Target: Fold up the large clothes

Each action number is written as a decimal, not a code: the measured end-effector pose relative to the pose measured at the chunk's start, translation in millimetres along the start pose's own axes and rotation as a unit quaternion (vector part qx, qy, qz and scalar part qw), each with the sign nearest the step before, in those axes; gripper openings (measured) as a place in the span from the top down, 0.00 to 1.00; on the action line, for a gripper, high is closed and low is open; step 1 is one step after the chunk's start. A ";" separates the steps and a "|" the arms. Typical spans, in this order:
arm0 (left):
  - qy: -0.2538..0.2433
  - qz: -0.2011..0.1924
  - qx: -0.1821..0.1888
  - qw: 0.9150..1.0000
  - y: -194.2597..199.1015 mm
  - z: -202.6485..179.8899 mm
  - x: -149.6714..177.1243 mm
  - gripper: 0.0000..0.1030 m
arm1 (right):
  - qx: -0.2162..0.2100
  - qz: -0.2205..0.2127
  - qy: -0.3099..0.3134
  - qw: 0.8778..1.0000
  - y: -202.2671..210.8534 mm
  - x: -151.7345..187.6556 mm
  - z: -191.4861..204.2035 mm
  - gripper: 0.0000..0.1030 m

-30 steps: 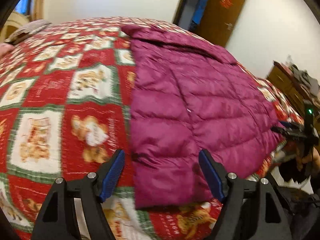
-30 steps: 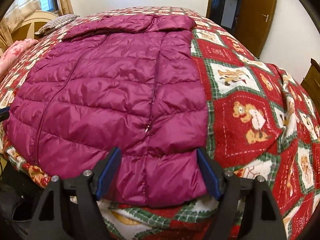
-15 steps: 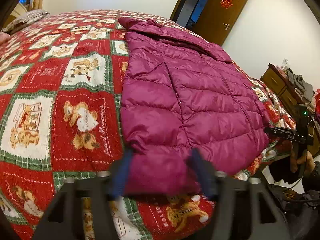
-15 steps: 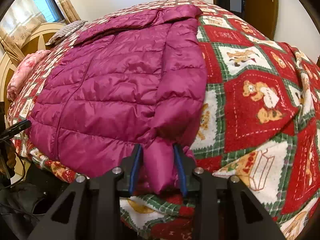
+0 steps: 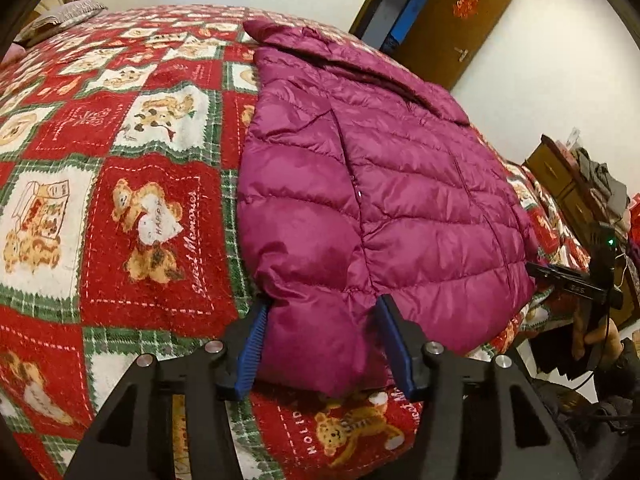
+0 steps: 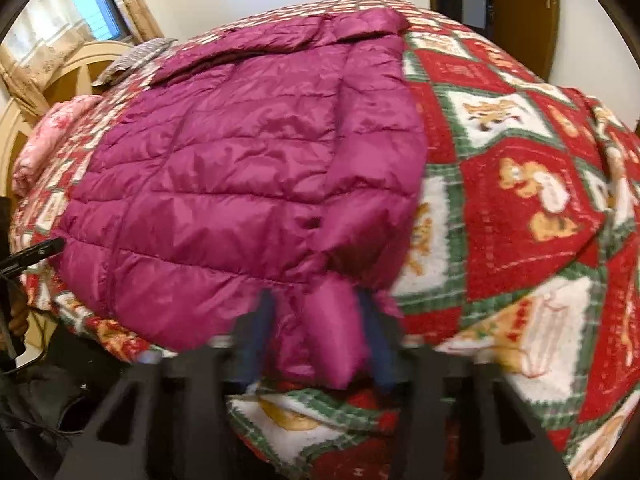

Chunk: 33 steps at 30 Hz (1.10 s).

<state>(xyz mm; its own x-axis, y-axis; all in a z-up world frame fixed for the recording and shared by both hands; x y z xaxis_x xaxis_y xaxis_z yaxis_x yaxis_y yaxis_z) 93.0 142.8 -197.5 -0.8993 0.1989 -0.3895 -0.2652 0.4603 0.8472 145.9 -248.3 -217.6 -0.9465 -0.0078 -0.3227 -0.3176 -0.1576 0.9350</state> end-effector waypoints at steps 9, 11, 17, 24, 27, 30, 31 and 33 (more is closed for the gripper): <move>0.025 -0.031 0.079 0.996 18.5 -3.0 -3.7 0.94 | -0.079 -0.024 -0.041 0.996 29.2 0.9 -9.6 0.89; 0.011 -0.052 0.087 0.995 32.5 -11.6 -8.7 0.94 | -0.105 -0.043 -0.049 0.992 45.2 1.3 -10.2 0.90; -0.026 -0.112 0.122 0.986 76.7 -36.5 -18.7 0.95 | -0.180 -0.086 -0.061 0.978 81.1 4.5 -7.1 0.90; -0.076 -0.161 0.147 0.973 119.3 -73.0 -23.3 0.95 | -0.232 -0.121 -0.052 0.964 116.7 5.8 3.1 0.90; -0.098 -0.194 0.167 0.962 145.1 -84.1 -22.7 0.95 | -0.237 -0.151 -0.039 0.959 145.3 13.5 7.6 0.90; -0.109 -0.223 0.190 0.950 168.6 -92.3 -21.7 0.95 | -0.240 -0.189 -0.032 0.952 177.8 20.0 7.1 0.90; -0.112 -0.234 0.201 0.945 178.1 -95.4 -21.3 0.95 | -0.239 -0.202 -0.031 0.949 187.8 22.1 6.9 0.90; -0.121 -0.256 0.214 0.935 196.9 -98.8 -22.0 0.95 | -0.239 -0.231 -0.033 0.943 209.4 21.7 3.2 0.90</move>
Point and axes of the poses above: each gripper's, at about its wrist camera, not at the fingertips, and y roughly against the way its jaws point, z to its left, x to its underside, the point moved 4 cm from there along -y, roughly the way its jaws point, and after that the axes turned 14 degrees about z, right-handed, at the moved point
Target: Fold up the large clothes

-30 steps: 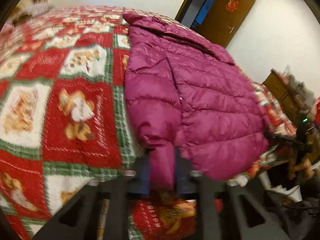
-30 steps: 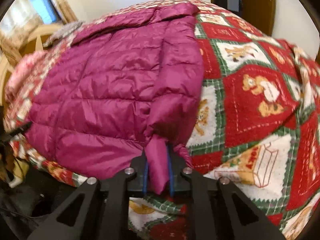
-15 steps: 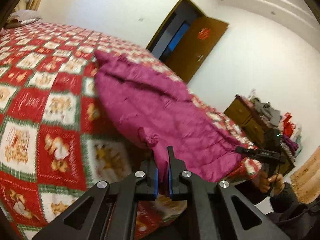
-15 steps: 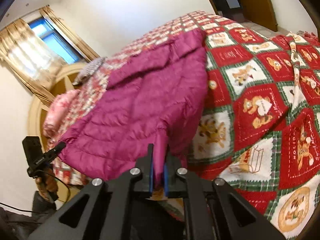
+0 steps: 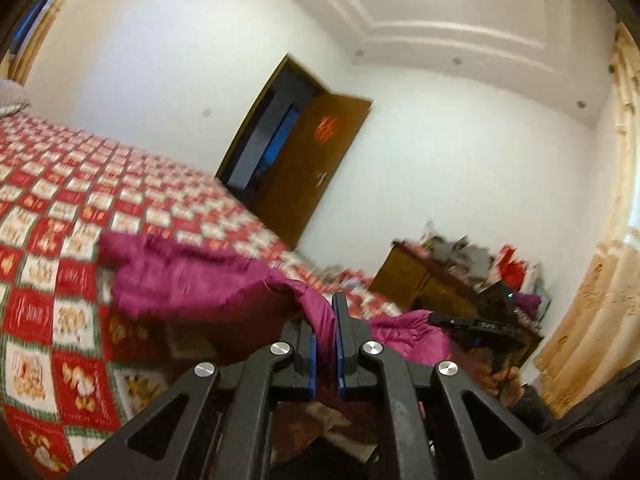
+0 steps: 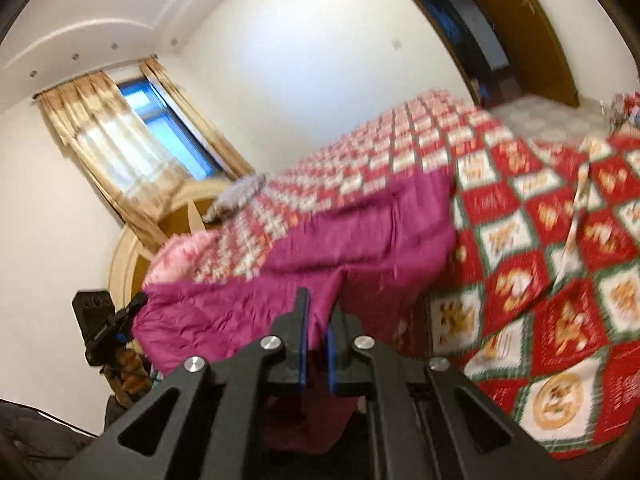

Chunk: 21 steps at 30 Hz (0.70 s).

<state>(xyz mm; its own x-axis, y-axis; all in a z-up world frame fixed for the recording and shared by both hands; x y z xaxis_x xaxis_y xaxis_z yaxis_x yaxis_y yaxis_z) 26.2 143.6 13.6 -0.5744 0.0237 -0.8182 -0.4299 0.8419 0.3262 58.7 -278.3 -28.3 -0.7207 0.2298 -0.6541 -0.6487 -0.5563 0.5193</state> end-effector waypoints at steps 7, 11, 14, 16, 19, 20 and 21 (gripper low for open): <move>0.015 -0.033 -0.058 0.998 -1.1 28.7 -57.7 0.95 | 0.012 -0.052 0.011 0.999 10.8 -58.5 3.4 0.90; 0.065 -0.027 -0.098 0.993 -40.3 91.5 -95.3 0.94 | 0.017 -0.060 0.011 0.998 -26.1 -113.0 -1.0 0.90; 0.104 -0.015 -0.144 0.984 -76.8 143.6 -117.5 0.94 | 0.038 -0.051 0.002 0.998 -67.4 -156.3 -11.9 0.90; 0.125 -0.006 -0.176 0.976 -99.3 177.4 -127.6 0.94 | 0.065 -0.043 -0.001 0.997 -99.4 -180.5 -21.9 0.90; 0.160 0.009 -0.218 0.963 -135.0 227.9 -138.2 0.94 | 0.114 -0.031 -0.005 0.993 -150.6 -206.4 -43.6 0.90; 0.170 0.017 -0.232 0.958 -146.8 243.3 -139.9 0.94 | 0.132 -0.027 -0.009 0.991 -169.1 -212.6 -53.4 0.90; 0.181 0.026 -0.246 0.952 -160.9 260.2 -140.5 0.94 | 0.146 -0.022 -0.014 0.989 -184.7 -215.0 -63.1 0.90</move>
Point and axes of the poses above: each gripper's, at about its wrist camera, not at the fingertips, and y roughly against the way its jaws point, z to its left, x to its underside, the point moved 4 cm from there along -y, roughly the way its jaws point, and after that the axes turned 14 degrees about z, right-handed, at the moved point
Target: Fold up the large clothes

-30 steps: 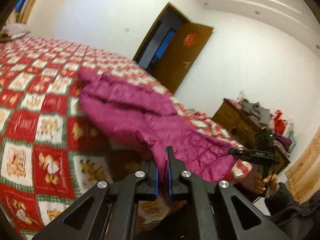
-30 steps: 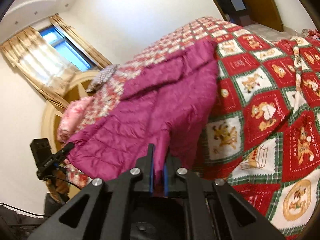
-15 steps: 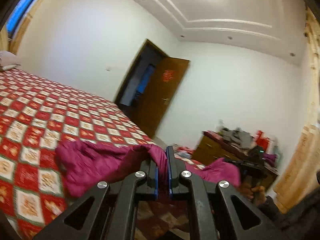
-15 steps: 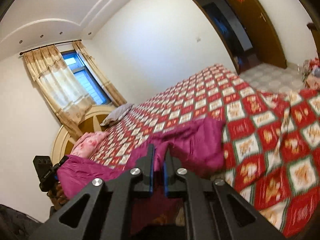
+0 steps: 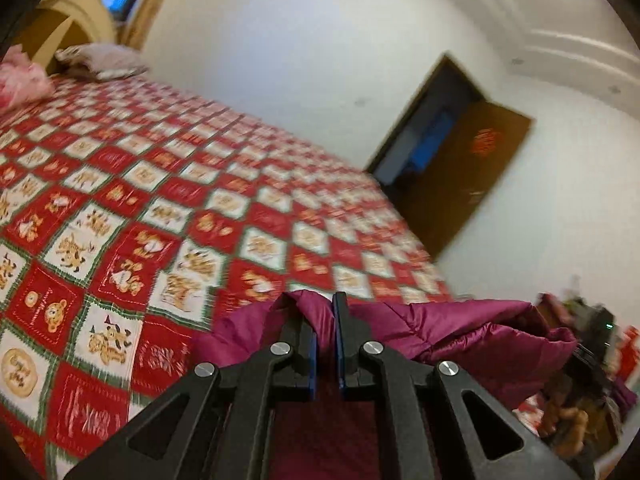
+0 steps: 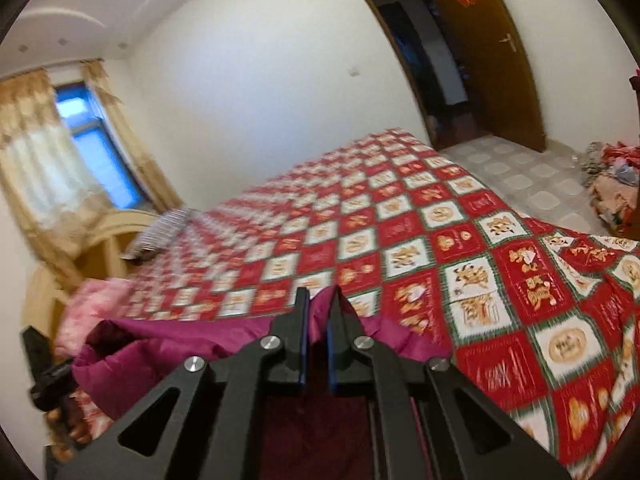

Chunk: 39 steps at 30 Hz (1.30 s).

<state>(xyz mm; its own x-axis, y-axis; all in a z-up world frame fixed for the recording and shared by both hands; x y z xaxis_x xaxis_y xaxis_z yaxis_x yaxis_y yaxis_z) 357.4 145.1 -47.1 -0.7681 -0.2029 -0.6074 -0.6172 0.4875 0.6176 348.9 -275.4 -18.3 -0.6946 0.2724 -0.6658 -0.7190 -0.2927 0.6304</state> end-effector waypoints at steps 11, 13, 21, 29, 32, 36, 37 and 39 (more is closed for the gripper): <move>0.049 0.084 -0.106 0.990 -123.3 47.5 3.8 0.91 | 0.134 0.041 0.002 0.990 -130.9 20.5 -36.6 0.86; 0.057 0.087 -0.097 0.990 -129.7 54.8 9.0 0.91 | 0.128 0.051 -0.019 0.990 -142.8 24.0 -47.3 0.84; 0.065 0.085 -0.089 0.990 -144.0 57.6 13.4 0.90 | 0.124 0.062 -0.040 0.990 -151.2 28.3 -56.8 0.81; 0.062 0.075 -0.104 0.990 -148.5 56.5 15.1 0.90 | 0.144 0.089 -0.042 0.985 -168.3 30.5 -58.3 0.78; 0.058 0.074 -0.113 0.989 -148.8 55.6 14.8 0.90 | 0.158 0.090 -0.042 0.982 -168.4 31.4 -58.8 0.67; 0.058 0.081 -0.124 0.987 -144.7 54.0 11.8 0.90 | 0.185 0.093 -0.058 0.977 -167.6 31.4 -65.1 0.42; 0.056 0.085 -0.131 0.986 -141.3 52.8 10.7 0.90 | 0.184 0.094 -0.062 0.976 -167.1 31.6 -66.7 0.41; 0.037 0.080 -0.155 0.984 -122.5 46.0 3.3 0.90 | 0.180 0.092 -0.066 0.977 -165.8 32.1 -67.9 0.41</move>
Point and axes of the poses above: each gripper's, at about its wrist camera, not at the fingertips, and y roughly against the way its jaws point, z to its left, x to its underside, the point moved 4 cm from there along -y, roughly the way its jaws point, and after that the axes turned 14 degrees about z, right-handed, at the moved point
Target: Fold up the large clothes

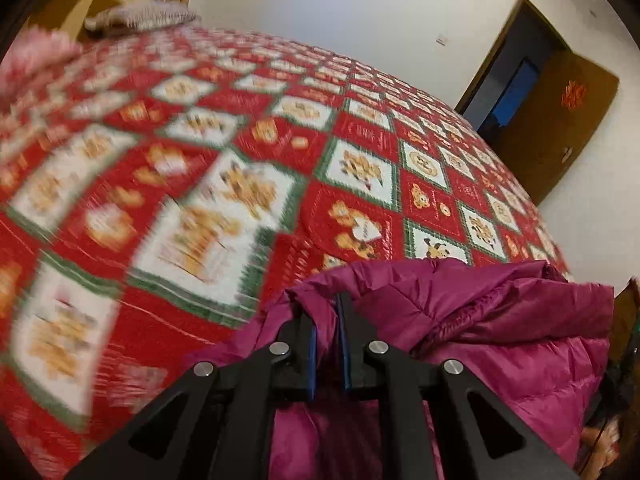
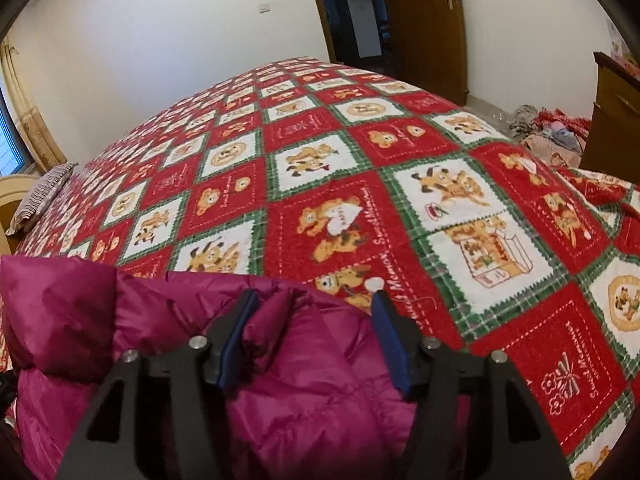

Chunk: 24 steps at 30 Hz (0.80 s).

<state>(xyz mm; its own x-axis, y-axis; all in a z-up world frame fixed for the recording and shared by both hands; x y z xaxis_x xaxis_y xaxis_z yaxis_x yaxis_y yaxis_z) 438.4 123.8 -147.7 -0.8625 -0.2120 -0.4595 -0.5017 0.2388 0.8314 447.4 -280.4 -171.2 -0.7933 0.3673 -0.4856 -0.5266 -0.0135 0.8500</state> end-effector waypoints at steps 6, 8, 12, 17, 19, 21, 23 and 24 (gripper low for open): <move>0.023 -0.052 0.002 0.998 76.3 10.4 -17.4 0.84 | 0.002 -0.009 0.000 1.000 3.4 -0.3 1.0 0.39; 0.006 -0.092 -0.060 0.994 96.9 2.8 -22.2 0.58 | -0.001 -0.012 -0.003 1.000 5.0 -1.1 0.2 0.39; -0.027 -0.146 -0.065 0.987 122.0 -15.8 -23.6 0.28 | -0.019 -0.043 -0.016 0.999 35.4 -2.3 -3.8 0.39; -0.083 -0.118 -0.043 0.989 83.3 -63.6 -29.4 0.28 | -0.013 -0.117 0.012 0.993 104.4 -4.3 8.4 0.39; -0.092 -0.094 -0.022 0.991 59.5 -82.2 -28.7 0.28 | -0.038 -0.118 0.044 0.991 124.0 -4.5 24.5 0.39; -0.096 -0.072 -0.012 0.993 29.8 -98.4 -27.2 0.28 | -0.085 -0.100 0.075 0.989 132.9 0.6 46.0 0.41; -0.098 -0.052 -0.020 0.994 8.3 -110.0 -21.5 0.28 | -0.120 -0.061 0.114 0.984 128.8 13.4 70.5 0.45; -0.100 -0.045 -0.026 0.994 -4.1 -112.2 -18.3 0.28 | -0.123 -0.045 0.131 0.983 123.6 20.1 80.7 0.50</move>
<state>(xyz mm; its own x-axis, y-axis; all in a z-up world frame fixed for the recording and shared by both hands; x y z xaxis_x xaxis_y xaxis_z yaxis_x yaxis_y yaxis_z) 463.7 20.4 -107.7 -0.8125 -0.0370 -0.5817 -0.5783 0.1768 0.7965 391.0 -199.7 -59.5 -0.7742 0.1250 -0.6205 -0.6311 -0.2290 0.7411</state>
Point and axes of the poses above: each gripper's, at about its wrist camera, not at the fingertips, and y roughly against the way its jaws point, z to its left, x to its underside, the point moved 4 cm from there along -y, roughly the way its jaws point, and after that the axes turned 14 degrees about z, right-handed, at the moved point
